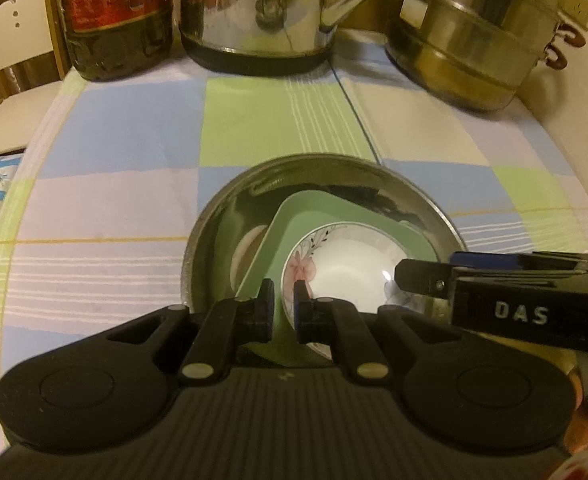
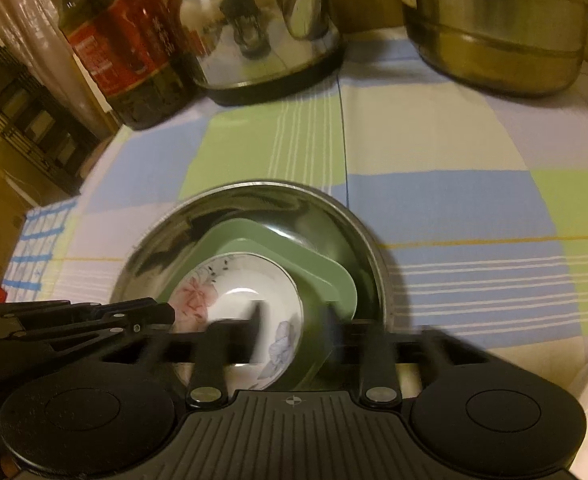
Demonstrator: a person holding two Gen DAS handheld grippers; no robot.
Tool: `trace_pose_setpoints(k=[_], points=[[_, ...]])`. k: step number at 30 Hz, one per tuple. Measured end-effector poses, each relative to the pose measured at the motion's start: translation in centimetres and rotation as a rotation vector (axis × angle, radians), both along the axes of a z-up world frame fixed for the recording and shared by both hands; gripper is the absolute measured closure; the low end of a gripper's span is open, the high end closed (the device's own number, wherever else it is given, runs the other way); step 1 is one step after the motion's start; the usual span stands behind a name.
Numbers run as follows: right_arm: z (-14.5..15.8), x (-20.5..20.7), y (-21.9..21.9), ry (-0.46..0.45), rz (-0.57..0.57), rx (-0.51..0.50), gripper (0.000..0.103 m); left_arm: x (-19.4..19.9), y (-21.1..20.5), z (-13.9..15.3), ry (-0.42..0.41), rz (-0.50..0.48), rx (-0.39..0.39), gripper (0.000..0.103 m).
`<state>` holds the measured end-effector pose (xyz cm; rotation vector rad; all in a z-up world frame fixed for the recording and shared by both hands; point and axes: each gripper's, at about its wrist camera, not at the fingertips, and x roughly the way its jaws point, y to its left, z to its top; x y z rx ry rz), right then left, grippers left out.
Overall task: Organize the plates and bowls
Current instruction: 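Open the right gripper and withdraw from the stacked saucer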
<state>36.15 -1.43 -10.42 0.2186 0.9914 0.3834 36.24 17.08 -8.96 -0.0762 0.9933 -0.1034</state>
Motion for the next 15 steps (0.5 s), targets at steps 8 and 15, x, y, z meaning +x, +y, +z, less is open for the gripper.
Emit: trace_pose_setpoints(k=[8,15], points=[[3.4,-3.3,-2.0,-0.059,0.000,0.077,0.043,-4.1,0.3,3.7,-0.059,0.023,-0.012,0.093],[6.1,-8.3,-4.7,-0.106,0.010,0.127,0.037,-9.5,-0.8,6.7,-0.088,0.031,0.011,0.085]])
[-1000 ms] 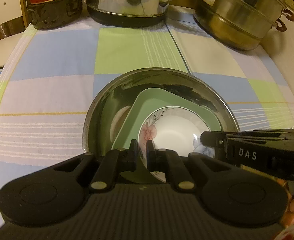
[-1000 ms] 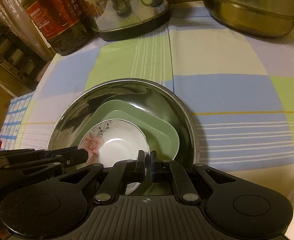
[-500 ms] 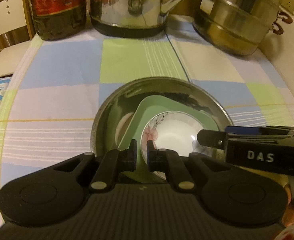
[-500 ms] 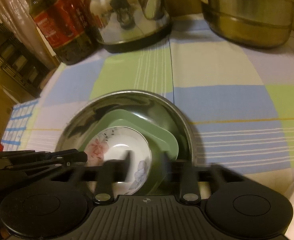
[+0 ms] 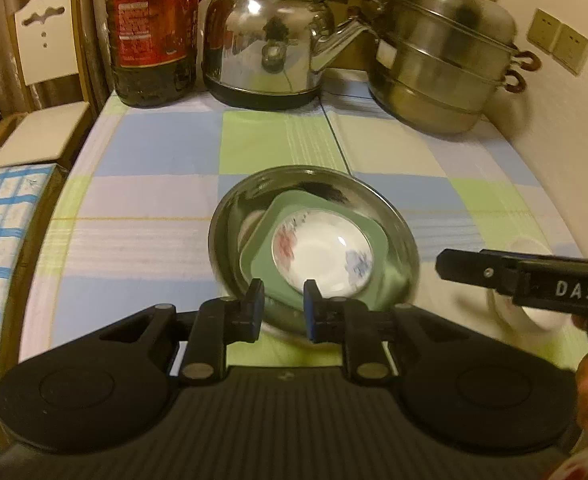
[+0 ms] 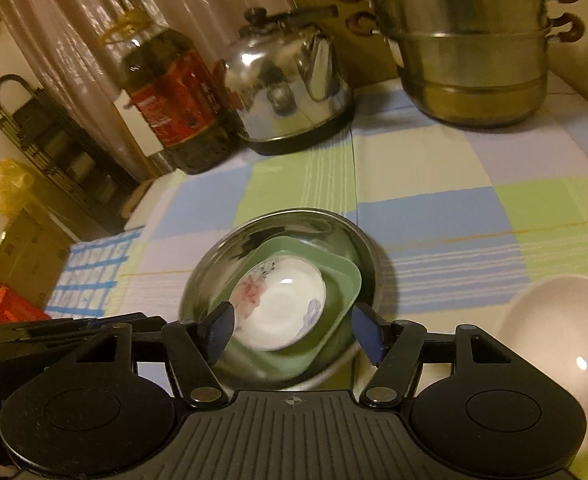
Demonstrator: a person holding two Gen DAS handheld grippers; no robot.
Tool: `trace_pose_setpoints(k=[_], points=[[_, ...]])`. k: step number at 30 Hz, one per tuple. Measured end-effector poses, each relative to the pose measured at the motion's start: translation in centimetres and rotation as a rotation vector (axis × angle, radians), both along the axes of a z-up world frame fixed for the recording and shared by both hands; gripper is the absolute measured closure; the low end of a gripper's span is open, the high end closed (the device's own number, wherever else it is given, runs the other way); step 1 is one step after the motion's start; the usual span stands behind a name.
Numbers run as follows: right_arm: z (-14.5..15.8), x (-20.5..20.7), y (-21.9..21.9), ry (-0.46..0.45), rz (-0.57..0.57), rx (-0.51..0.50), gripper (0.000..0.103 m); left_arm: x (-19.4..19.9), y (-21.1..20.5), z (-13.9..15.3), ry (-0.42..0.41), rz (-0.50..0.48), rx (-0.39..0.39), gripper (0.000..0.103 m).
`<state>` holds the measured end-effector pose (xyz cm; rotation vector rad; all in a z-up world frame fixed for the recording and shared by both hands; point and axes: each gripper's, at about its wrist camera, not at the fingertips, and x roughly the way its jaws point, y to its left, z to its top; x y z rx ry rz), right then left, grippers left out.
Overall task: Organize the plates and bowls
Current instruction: 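Open the right gripper and withdraw from the stacked saucer, then move the right tool toward the cream plastic bowl and straddle its rim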
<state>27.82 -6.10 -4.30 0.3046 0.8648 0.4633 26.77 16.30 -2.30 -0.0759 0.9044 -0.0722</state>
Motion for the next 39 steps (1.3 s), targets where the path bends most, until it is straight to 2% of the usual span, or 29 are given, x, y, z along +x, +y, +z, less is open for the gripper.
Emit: trace_pose_setpoints(k=[10,21,27,39], points=[[2.2,-7.6,-4.5,-0.007,0.028,0.044,0.037,-8.7,-3.7,2.6,-0.015,0.025,0.010,0.085],[3.0,-15.9,-7.7,-0.027,0.094,-0.065,0.036,-16.9,-8.3,2.3,0.010,0.051,-0.013,0.085],[2.6,-19.5,-10.0,-0.017,0.084,-0.103,0.036,-20.0,-10.8,2.1,0.019,0.045,-0.014,0.085],[2.3,-23.6,-14.5,0.005,0.035,-0.089,0.036,-24.4,-13.5,2.6,0.007,0.064,-0.002,0.085]])
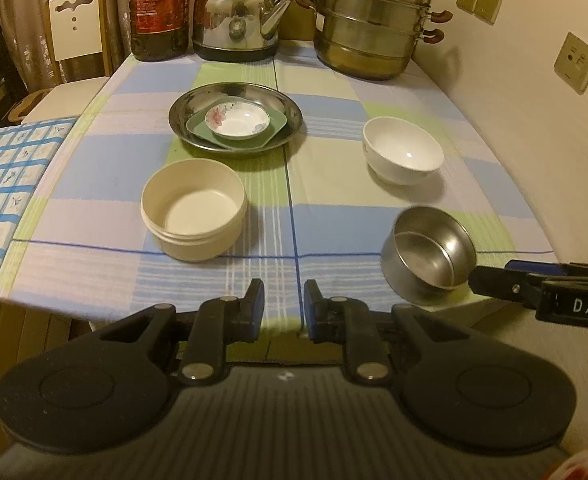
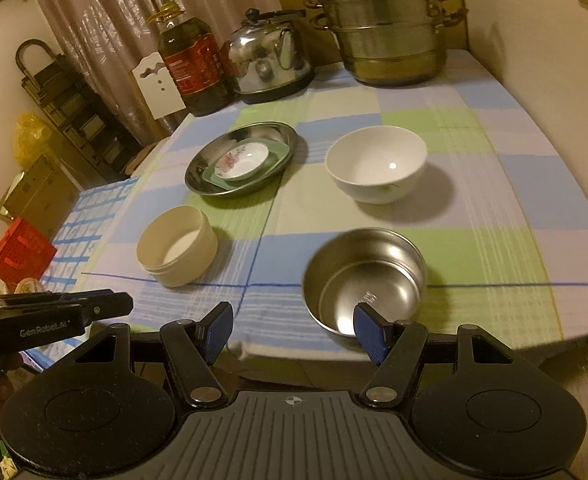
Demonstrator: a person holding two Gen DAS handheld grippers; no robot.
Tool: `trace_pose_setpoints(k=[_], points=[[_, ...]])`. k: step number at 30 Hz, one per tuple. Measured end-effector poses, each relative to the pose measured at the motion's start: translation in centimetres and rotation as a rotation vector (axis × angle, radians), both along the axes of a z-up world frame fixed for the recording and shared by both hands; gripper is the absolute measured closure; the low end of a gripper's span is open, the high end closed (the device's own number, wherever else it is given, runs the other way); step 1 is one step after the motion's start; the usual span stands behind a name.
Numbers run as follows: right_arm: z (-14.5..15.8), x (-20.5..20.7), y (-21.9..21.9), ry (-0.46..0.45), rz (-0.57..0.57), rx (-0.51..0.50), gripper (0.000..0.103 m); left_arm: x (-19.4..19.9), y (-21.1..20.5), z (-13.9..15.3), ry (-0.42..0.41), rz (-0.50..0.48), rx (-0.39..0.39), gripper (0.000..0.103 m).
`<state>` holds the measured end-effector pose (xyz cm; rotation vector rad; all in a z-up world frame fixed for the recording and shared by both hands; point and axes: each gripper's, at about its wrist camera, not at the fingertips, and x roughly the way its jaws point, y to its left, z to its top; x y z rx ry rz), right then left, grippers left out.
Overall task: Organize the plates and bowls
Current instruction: 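Move the right tool toward the cream plastic bowl and straddle its rim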
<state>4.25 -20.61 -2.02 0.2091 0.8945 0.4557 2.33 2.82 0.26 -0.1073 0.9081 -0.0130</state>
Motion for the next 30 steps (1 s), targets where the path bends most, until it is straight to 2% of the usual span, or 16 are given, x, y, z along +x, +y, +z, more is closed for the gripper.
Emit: trace_pose_setpoints(k=[7,16,30], points=[[-0.6,-1.2,-1.5,0.020,-0.022,-0.011,0.036,-1.0,-0.4,-0.3,0.021,-0.006,-0.003,0.085],[-1.6,-1.4,-1.8,0.079,-0.075,-0.049,0.036,-0.1,0.8,-1.0,0.050,-0.031,-0.005,0.085],[-2.2,-0.7,2.5,0.130,-0.072,-0.095,0.036,1.4,5.1,-2.4,0.102,-0.043,-0.017,0.085]])
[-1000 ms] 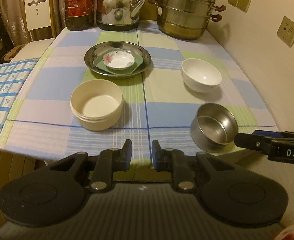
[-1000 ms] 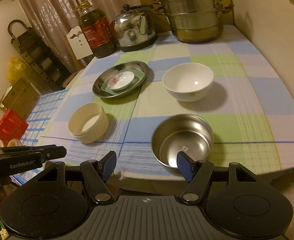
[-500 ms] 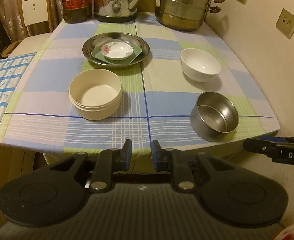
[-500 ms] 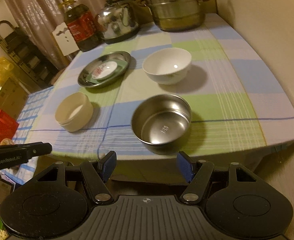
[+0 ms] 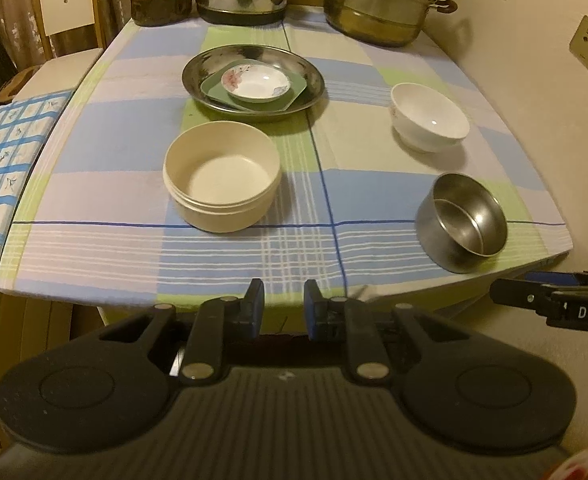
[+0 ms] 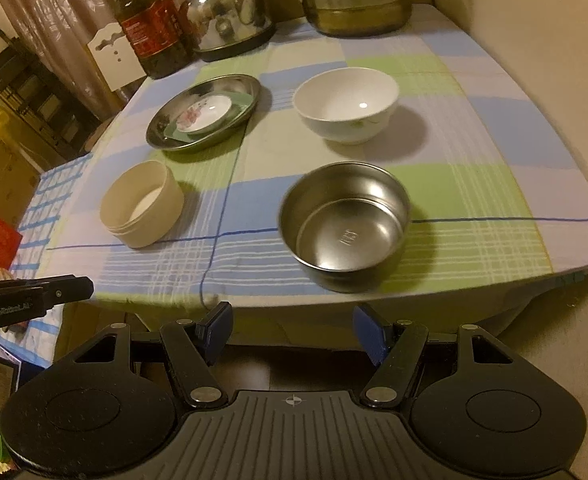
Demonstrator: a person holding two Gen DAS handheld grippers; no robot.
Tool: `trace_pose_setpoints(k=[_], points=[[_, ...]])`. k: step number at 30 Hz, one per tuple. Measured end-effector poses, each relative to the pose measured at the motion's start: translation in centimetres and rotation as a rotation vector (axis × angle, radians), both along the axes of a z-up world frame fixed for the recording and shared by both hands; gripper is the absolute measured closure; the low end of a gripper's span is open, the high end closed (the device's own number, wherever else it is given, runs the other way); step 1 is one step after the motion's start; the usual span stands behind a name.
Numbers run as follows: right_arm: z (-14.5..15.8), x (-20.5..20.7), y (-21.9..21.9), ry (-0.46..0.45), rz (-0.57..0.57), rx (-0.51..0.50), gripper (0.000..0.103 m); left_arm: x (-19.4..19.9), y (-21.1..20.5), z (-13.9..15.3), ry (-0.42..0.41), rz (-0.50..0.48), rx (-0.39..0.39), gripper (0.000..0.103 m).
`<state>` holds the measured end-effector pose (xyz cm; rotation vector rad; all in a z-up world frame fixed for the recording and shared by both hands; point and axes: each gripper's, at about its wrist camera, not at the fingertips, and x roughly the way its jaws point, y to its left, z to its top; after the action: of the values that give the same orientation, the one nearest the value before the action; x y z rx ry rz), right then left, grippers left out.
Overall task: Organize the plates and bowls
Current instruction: 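Move the right tool toward the cream plastic bowl and straddle its rim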
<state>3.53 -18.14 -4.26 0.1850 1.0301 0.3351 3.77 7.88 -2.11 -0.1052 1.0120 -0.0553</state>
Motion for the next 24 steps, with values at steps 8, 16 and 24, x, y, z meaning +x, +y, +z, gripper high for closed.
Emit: trace_pose_setpoints(k=[8,16,24], points=[[-0.1,1.5,3.4,0.004,0.029,0.010,0.036,1.2,2.9,-0.5,0.007,0.015,-0.001,0.085],[-0.2,4.0,7.2,-0.007,0.051,0.049,0.036,3.2,6.5,-1.0,-0.006,0.051,-0.009,0.084],[-0.6,7.7,11.3,-0.035,0.051,0.075,0.036,6.8,9.1,-1.4,-0.033,0.069,-0.038,0.079]])
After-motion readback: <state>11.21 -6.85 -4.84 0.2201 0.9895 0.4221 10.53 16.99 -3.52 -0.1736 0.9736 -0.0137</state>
